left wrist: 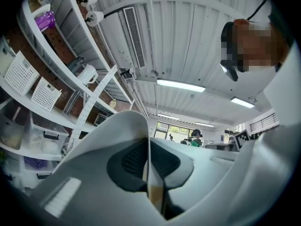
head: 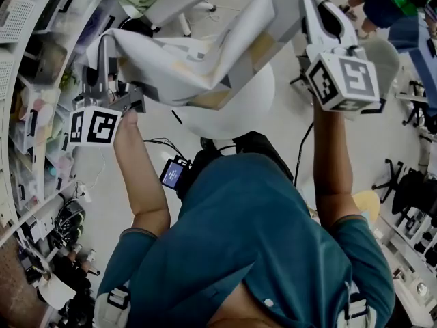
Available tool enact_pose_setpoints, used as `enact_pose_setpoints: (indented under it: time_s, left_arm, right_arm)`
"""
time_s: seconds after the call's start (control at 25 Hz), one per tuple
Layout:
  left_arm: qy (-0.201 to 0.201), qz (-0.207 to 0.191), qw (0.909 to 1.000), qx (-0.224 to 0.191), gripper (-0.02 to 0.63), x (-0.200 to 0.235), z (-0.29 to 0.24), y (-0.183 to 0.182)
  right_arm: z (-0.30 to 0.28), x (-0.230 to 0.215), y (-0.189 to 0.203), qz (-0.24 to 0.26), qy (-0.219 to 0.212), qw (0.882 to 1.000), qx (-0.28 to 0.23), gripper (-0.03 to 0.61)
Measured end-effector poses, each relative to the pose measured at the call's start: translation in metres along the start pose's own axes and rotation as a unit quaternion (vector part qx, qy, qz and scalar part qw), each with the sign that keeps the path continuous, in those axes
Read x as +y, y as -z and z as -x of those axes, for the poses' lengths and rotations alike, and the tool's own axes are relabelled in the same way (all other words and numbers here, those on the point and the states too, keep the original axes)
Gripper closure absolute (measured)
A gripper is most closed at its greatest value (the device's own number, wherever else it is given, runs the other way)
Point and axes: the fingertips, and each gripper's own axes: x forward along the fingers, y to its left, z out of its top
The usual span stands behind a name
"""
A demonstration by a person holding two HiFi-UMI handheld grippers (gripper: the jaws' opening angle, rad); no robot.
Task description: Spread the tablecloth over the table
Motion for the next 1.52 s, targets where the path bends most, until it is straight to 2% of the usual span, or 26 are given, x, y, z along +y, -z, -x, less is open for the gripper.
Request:
enact_pose_setpoints:
  time_s: [0.24,0.48,0.8,1.08,1.36,1.52]
  left_arm:
    - [-0.029,-0.004,0.9996,-0.006,0.606,0.022,-0.023,0.005]
    - [-0.053,0.003,0.9986,0.004,0.606,0.037,-0.027,0.025]
    - [-0.077,0.035,0.9947,0.057,0.607,0.046,0.008,0.083]
    - [-0.076,0.056,0.9911,0.094,0.607,0.038,0.049,0.116]
    - [-0.084,0.09,0.9847,0.123,0.607,0.049,0.071,0.147]
    - [-0.098,0.104,0.9807,0.134,0.607,0.056,0.082,0.169]
  right_arm:
    - [-0.041,-0.011,0.005,-0.009,-0.024,0.999,-0.022,0.56]
    - [-0.059,-0.024,0.035,-0.038,-0.035,0.998,-0.025,0.558]
    - [-0.038,-0.029,0.104,-0.09,-0.024,0.995,0.026,0.558]
    - [0.008,-0.03,0.151,-0.128,0.001,0.99,0.064,0.557]
    - [0.022,-0.025,0.19,-0.145,0.017,0.985,0.092,0.557]
    - [0.016,-0.012,0.215,-0.149,0.012,0.983,0.108,0.557]
